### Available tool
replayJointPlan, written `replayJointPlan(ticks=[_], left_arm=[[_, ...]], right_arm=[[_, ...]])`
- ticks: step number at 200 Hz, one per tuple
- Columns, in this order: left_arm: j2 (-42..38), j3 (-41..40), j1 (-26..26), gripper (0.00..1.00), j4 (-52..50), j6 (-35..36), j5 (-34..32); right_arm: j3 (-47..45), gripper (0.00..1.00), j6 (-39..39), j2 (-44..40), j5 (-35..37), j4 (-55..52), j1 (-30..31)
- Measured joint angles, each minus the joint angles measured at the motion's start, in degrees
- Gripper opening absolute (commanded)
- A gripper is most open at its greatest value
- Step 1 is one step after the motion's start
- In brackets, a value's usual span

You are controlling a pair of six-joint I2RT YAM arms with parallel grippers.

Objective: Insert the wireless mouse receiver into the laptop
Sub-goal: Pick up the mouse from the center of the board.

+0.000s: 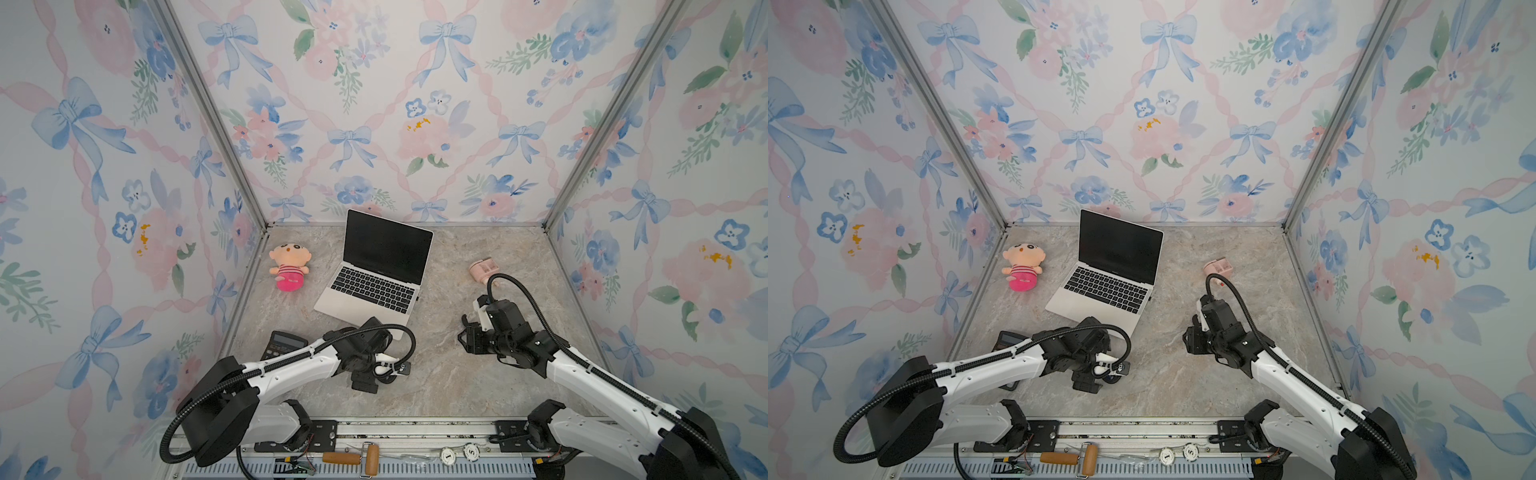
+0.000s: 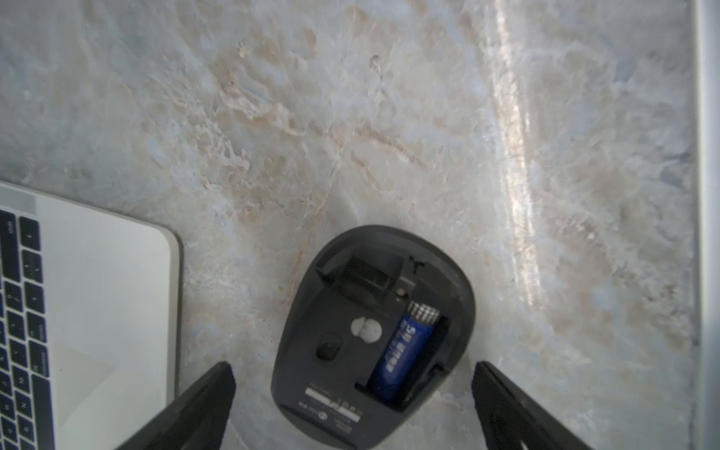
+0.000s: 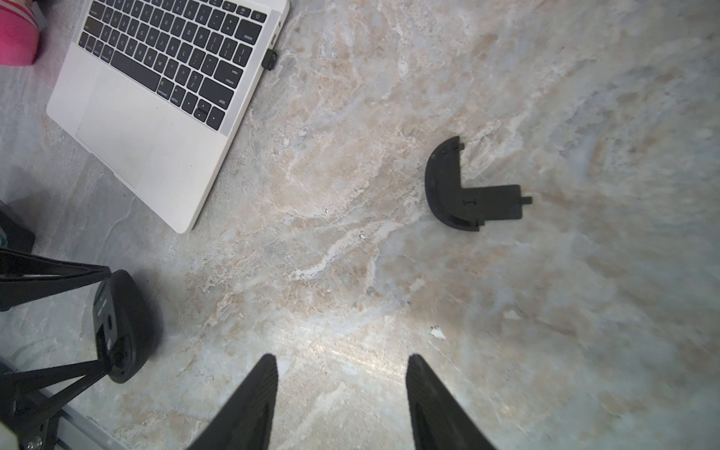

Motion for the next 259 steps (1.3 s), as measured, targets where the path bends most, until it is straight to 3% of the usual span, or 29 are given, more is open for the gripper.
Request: replayJointPlan(ticks=[106, 149, 209, 259], left_arm=[[11.1, 7.0, 0.0, 0.52, 1.4, -3.6, 3.5], [14.6, 10.1, 0.0, 0.46, 2.6, -9.9, 5.9], [21.7, 16.7, -0.3, 0.42, 7.7, -22.3, 10.1], [22.8, 18.1, 0.4, 0.42, 14.6, -31.7, 14.8]], right_arm=[[-0.8, 0.59, 1.9, 0.2, -3.7, 2.2, -1.0], [-0.9, 0.61, 3.9, -0.2, -6.2, 3.7, -2.8], [-6.4, 0.68, 12.2, -0.5, -14.5, 12.8, -4.9], [-7.1, 0.71, 17.7, 5.4, -18.7, 21.7, 1.0]])
